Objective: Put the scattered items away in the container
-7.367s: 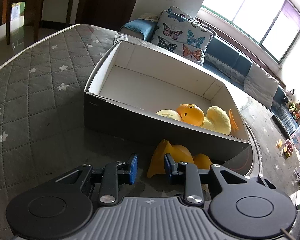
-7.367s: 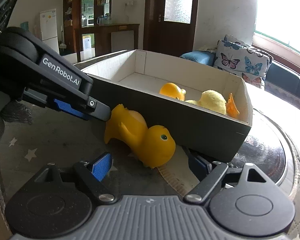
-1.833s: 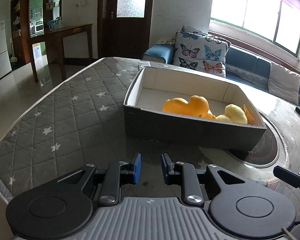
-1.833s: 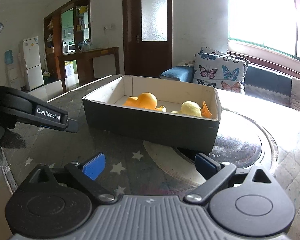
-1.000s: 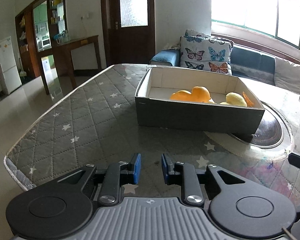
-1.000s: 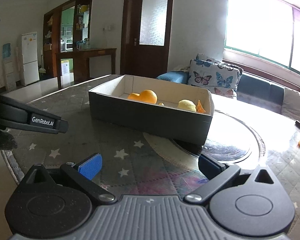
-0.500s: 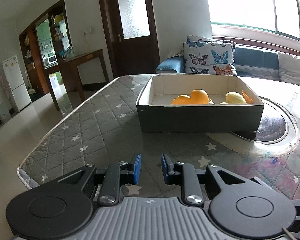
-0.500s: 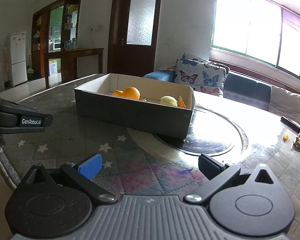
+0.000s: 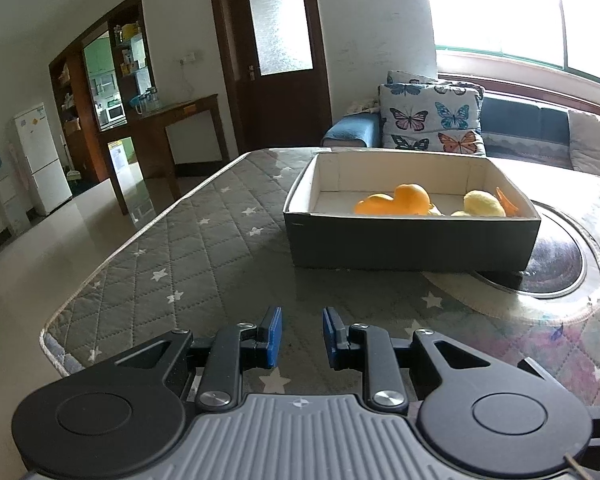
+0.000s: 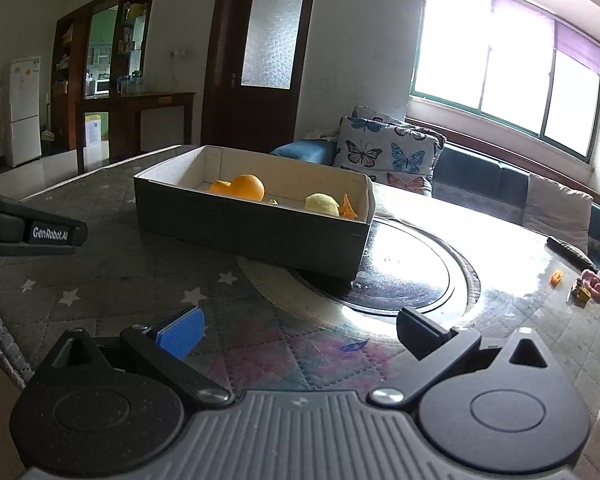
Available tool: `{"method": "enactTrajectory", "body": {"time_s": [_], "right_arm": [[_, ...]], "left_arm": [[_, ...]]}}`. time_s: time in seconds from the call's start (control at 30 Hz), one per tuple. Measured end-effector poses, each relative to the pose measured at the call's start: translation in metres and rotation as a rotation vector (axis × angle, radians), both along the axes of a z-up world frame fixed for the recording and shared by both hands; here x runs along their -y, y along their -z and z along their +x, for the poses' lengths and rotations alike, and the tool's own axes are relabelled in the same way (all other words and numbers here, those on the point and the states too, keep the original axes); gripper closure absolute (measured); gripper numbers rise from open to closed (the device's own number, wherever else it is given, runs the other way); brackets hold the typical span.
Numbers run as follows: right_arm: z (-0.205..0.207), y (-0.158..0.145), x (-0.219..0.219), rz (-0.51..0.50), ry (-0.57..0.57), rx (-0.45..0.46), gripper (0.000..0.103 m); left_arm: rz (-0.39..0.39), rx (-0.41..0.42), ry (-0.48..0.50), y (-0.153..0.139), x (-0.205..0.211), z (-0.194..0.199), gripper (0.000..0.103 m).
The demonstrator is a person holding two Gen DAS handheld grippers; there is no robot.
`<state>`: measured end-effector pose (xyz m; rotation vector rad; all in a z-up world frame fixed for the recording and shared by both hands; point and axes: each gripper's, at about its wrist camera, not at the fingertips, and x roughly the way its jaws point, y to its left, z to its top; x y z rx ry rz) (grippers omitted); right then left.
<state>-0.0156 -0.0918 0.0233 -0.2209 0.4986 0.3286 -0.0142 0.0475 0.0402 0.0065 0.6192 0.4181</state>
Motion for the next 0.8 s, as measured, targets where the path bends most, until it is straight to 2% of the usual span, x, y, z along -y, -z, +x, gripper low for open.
{"method": "enactTrajectory", "body": {"time_s": [0.8], "right_arm": [[0.018,0.009,0.0,0.008,0.0,-0.044,0.0]], "left_arm": [[-0.022,-0.034,0.012,0.007,0.001,0.014,0.078]]}}
